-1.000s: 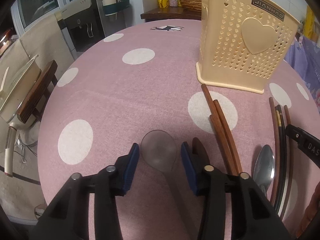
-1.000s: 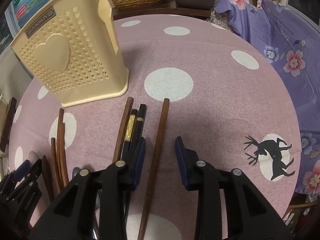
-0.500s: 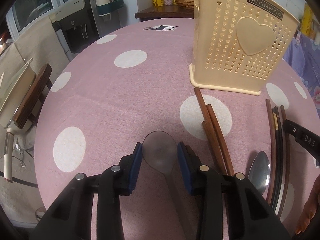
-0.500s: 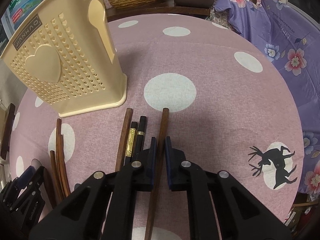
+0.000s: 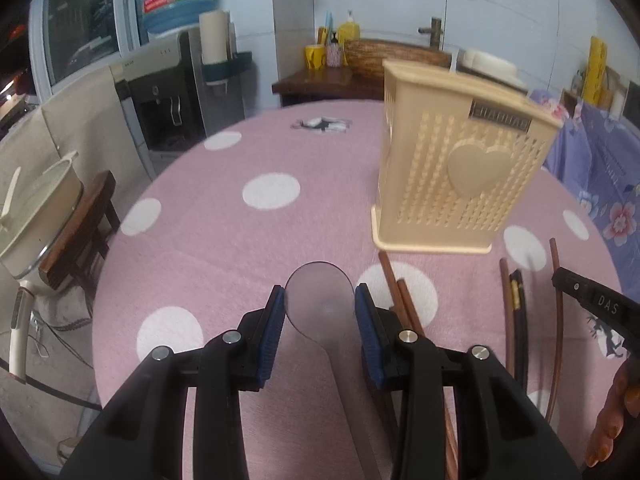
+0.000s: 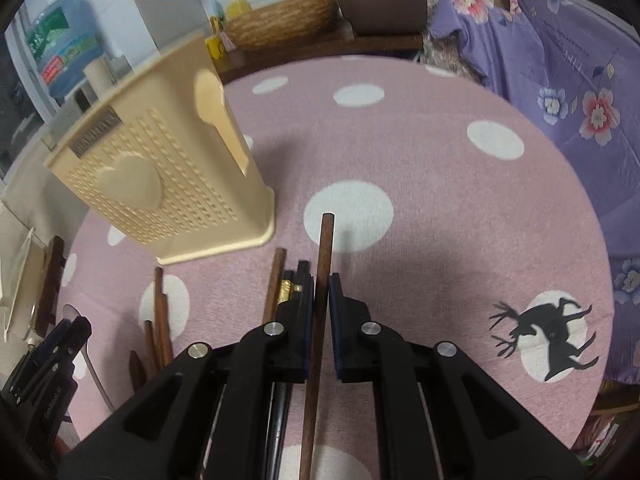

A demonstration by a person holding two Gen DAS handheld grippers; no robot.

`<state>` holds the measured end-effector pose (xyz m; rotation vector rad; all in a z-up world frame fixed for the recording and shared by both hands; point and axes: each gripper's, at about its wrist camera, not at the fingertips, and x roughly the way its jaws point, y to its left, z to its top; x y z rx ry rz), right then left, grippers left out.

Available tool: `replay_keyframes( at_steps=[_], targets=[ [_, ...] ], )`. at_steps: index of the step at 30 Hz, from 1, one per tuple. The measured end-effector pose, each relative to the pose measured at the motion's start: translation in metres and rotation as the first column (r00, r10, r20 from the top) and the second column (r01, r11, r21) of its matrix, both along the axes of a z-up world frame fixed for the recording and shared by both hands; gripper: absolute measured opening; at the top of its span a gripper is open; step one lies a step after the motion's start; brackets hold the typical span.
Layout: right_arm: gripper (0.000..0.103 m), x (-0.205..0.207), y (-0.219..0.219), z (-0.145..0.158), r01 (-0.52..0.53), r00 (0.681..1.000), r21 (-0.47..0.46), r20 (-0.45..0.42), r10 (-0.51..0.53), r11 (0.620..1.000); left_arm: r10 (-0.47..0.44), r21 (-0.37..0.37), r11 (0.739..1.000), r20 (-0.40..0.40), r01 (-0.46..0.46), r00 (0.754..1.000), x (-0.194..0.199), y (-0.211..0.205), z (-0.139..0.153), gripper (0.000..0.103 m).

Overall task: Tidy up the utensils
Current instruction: 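Close left tool on the clear spoon while right tool closes on the wooden chopstick, then lift the clear spoon with left tool while right tool carries the chopstick over the beige caddy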

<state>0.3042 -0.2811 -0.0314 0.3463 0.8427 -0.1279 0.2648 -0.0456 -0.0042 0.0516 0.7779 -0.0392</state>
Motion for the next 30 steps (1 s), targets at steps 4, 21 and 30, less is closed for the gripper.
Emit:
replay_keyframes(
  at_steps=[4,21,30],
  targets=[
    [0.008,-0.017,0.002,0.028,-0.028,0.995,-0.016,0.096,0.029,0.999,-0.007,-0.011,1.0,0.083,0.008,0.997,-0.008,0.003,0.023,0.036],
    [0.008,-0.061,0.001,0.094,-0.051,0.953,-0.077,0.293,0.072,0.996,-0.013,-0.018,1.0,0.2,0.017,0.98,-0.02,0.011,0.056,0.036],
    [0.008,-0.069,0.001,0.107,-0.072,0.94,-0.09,0.327,0.098,0.993,-0.025,-0.046,0.998,0.209,0.036,0.978,-0.021,0.017,0.066,0.036]
  ],
)
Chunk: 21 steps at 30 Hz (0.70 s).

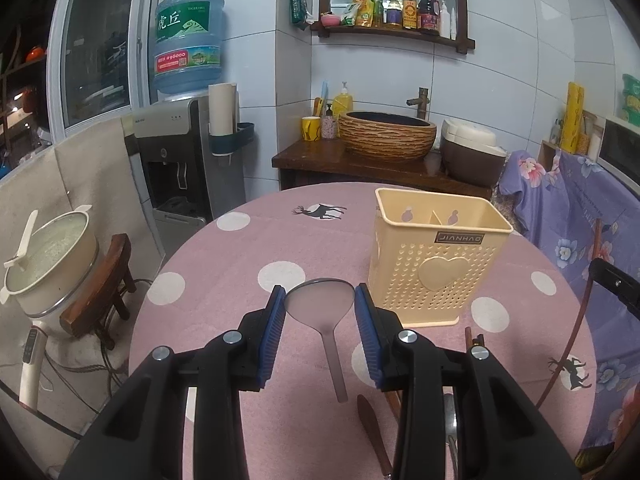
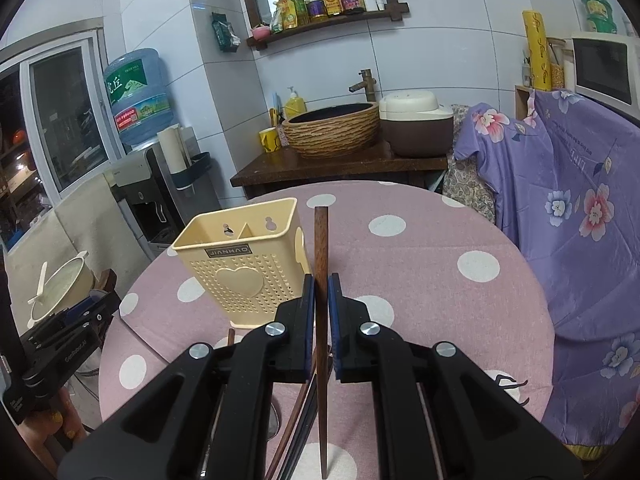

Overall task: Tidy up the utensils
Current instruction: 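Lift the clear spoon with left tool while right tool carries the chopstick over the beige caddy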

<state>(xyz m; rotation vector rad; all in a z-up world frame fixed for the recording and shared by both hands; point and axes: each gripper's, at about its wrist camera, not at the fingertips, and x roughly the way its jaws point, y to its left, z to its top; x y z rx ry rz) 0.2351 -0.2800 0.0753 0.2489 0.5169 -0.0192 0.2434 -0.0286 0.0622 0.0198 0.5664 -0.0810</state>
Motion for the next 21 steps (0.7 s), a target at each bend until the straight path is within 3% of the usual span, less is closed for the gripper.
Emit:
replay_keyframes(
  at_steps=[11,21],
  targets=[
    [0.008,0.006,-0.003,0.035,-0.031,0.999,0.01,0.03,0.031,0.999,-0.052,-0.04,0.998,0.012,0.053,0.999,0.008,-0.001,0.032,0.036],
    [0.008,0.029,0.007,0.139,-0.054,0.984,-0.016,0.171,0.056,0.998,-0.105,-0.102,0.988,0.117,0.117,0.988,0.032,-0.014,0.123,0.036]
  ],
)
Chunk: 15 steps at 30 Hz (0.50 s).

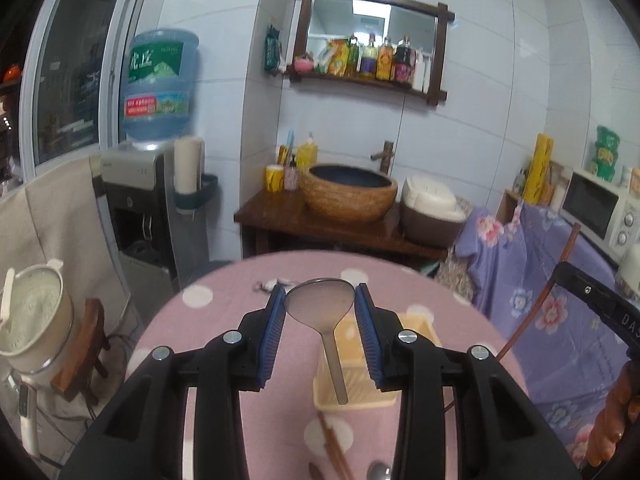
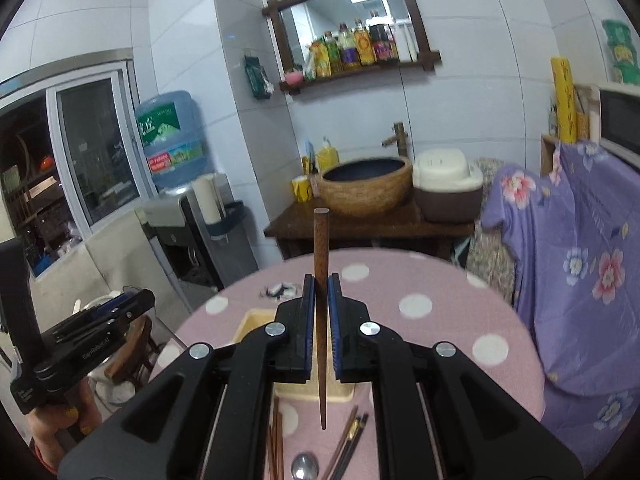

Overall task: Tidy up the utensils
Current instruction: 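Lift the clear spoon with left tool while right tool carries the chopstick over the beige caddy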

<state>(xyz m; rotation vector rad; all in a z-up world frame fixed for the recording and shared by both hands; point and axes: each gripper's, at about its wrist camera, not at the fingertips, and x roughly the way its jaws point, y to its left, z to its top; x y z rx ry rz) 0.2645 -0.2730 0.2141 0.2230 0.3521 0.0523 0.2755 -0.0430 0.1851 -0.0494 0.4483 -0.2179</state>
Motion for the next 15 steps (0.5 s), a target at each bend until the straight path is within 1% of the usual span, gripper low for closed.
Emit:
replay_keyframes(
  at_steps=[1,3,5,7,9,12,15],
  targets=[
    [0.008,0.005,0.001,0.01,0.002,1.0,0.003,0.022,-0.002,1.0,0.003,0.004,1.0,0.019,-0.003,1.0,0.005,-0.005,0.009,0.036],
    [0.008,0.017,0.002,0.025,0.009,0.999,0.016,0.051,-0.01,1.0,0.002,-0.001,1.0,0.031,-0.002,1.0,0.015,-0.013,0.02,0.036],
    [0.008,0.03,0.003,0.034,0.033,0.997,0.02,0.071,-0.034,0.999,0.008,-0.001,1.0,0.037,-0.008,0.999,0.025,-0.02,0.024,0.036],
    [0.008,0.044,0.005,0.037,0.045,0.996,0.02,0.07,-0.046,0.999,0.023,0.008,1.0,0.042,-0.023,0.999,0.037,-0.028,0.021,0.036],
    [0.008,0.053,0.008,0.032,0.059,0.996,0.015,0.068,-0.06,0.998,0.032,0.017,0.999,0.034,-0.032,0.999,0.046,-0.033,0.014,0.036],
    [0.008,0.067,0.012,0.013,0.065,0.997,0.013,0.044,-0.065,0.998,0.035,0.008,0.999,-0.016,-0.035,0.999,0.064,-0.037,-0.009,0.036],
    [0.008,0.077,0.012,-0.011,0.065,0.998,0.018,-0.001,-0.065,0.998,0.031,0.012,0.999,-0.066,-0.031,0.997,0.075,-0.039,-0.03,0.036]
  ],
)
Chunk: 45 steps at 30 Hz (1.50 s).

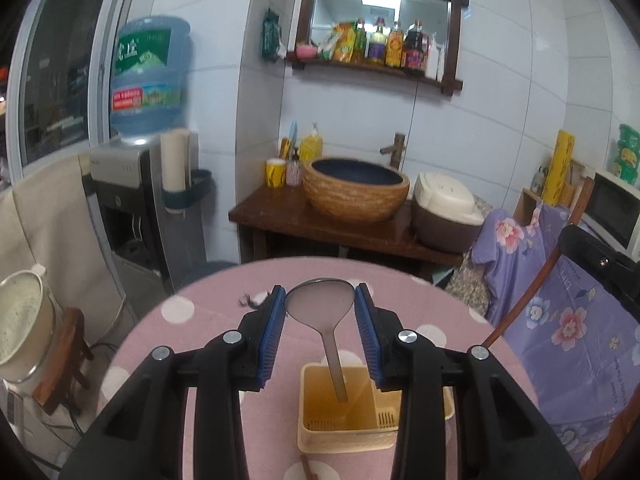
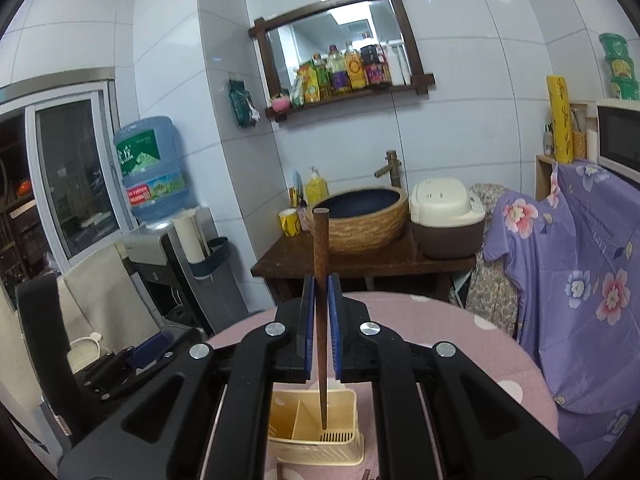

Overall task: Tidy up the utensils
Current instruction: 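Lift the clear spoon with left tool while right tool carries the chopstick over the beige caddy, then open left tool to drop the spoon into the caddy while right tool releases the chopstick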

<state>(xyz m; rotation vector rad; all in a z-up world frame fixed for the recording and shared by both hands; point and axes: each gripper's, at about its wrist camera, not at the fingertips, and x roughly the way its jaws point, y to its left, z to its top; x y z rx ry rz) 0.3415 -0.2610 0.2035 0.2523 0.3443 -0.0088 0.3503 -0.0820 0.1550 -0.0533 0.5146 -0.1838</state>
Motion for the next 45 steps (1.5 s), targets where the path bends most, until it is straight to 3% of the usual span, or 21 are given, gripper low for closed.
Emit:
replay_keyframes(
  at_steps=[7,17,32,34,36,42,45],
  targets=[
    [0.008,0.011,0.0,-0.043,-0.009,0.997,0.02,-0.074,0.011,1.0,-0.008,0.019,1.0,-0.061,0.009,0.998,0.004,-0.002,-0.037,0.036],
    [0.008,0.016,0.0,-0.072,-0.022,0.991,0.039,-0.129,0.026,0.999,-0.008,0.054,0.998,-0.119,0.015,0.993,0.007,-0.007,-0.074,0.036],
    [0.009,0.016,-0.005,-0.086,-0.013,0.992,0.053,-0.127,0.02,0.998,-0.021,0.08,0.996,-0.117,0.03,0.993,0.006,-0.013,-0.083,0.037],
    [0.014,0.015,-0.004,-0.088,-0.014,0.992,0.052,-0.127,0.02,0.999,-0.027,0.083,0.996,-0.116,0.036,0.993,0.004,-0.014,-0.083,0.043],
    [0.026,0.013,-0.005,-0.088,-0.011,0.993,0.056,-0.118,0.017,0.998,-0.026,0.084,0.996,-0.102,0.035,0.994,-0.001,-0.014,-0.082,0.05],
    [0.041,-0.006,-0.01,-0.086,-0.005,0.997,0.07,-0.071,0.01,0.997,-0.03,0.054,0.998,-0.065,0.034,0.997,-0.016,-0.004,-0.078,0.07],
    [0.043,-0.021,-0.01,-0.087,0.007,0.998,0.045,-0.06,-0.005,0.999,-0.023,0.038,0.999,-0.044,0.025,0.999,-0.028,0.003,-0.077,0.076]
  ],
)
